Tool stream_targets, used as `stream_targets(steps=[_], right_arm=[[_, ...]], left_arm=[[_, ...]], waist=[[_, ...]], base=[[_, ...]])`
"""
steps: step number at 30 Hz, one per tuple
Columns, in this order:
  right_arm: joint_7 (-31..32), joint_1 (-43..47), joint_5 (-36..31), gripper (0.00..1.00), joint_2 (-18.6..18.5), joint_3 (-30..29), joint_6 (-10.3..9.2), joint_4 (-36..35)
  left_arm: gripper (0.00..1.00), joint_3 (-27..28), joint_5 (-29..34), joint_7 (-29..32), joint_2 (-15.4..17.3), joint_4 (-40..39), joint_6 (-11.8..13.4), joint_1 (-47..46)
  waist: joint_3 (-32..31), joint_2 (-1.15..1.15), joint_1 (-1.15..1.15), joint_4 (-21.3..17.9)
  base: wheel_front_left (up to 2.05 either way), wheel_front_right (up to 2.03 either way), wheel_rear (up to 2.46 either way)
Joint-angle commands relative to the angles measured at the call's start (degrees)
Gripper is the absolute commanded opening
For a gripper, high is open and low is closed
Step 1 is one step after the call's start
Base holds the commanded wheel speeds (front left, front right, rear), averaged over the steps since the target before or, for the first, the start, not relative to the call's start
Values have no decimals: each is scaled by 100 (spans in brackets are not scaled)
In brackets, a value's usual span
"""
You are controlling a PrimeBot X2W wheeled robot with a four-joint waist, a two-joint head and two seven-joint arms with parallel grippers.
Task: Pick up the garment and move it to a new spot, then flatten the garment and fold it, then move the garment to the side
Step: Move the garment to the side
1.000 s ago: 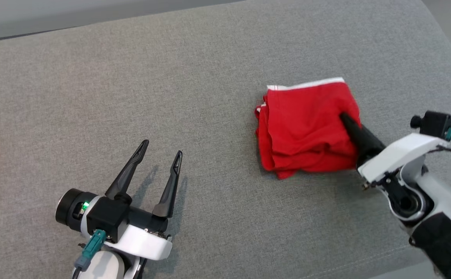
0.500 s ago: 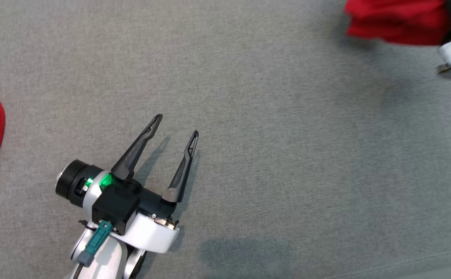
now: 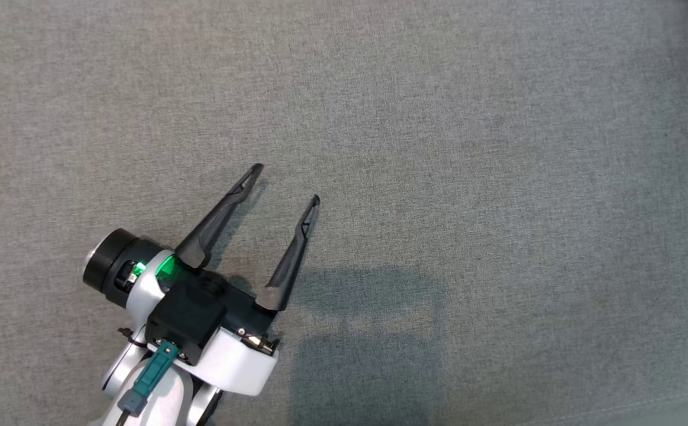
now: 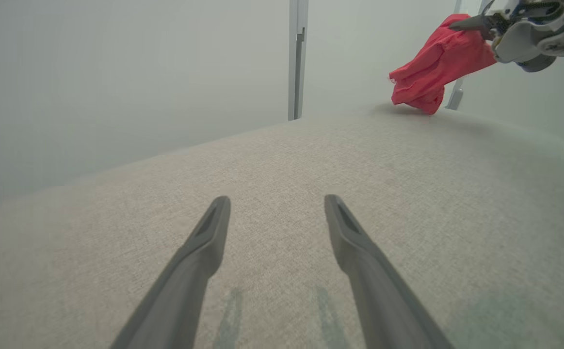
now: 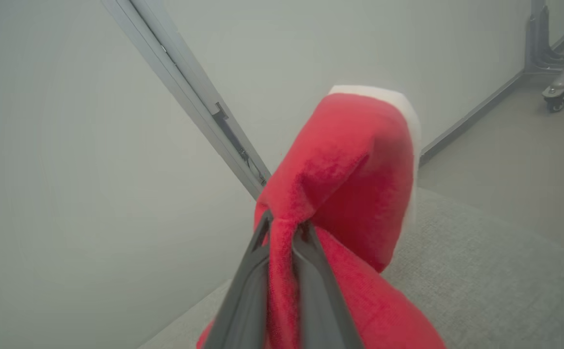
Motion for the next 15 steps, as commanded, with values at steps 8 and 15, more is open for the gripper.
stream_targets(steps=[8, 15], right_arm=[[-75, 372, -986, 0, 371, -1298, 25, 862], [-75, 549, -1338, 0, 591, -1642, 25, 1626]], left_arm=[[100, 78, 74, 86, 156, -269, -40, -151], [100, 29, 47, 135, 183, -313, -40, -168]], waist=[[55, 0, 0, -256], [1, 0, 0, -357]], base=[[0, 0, 0], [0, 0, 0]])
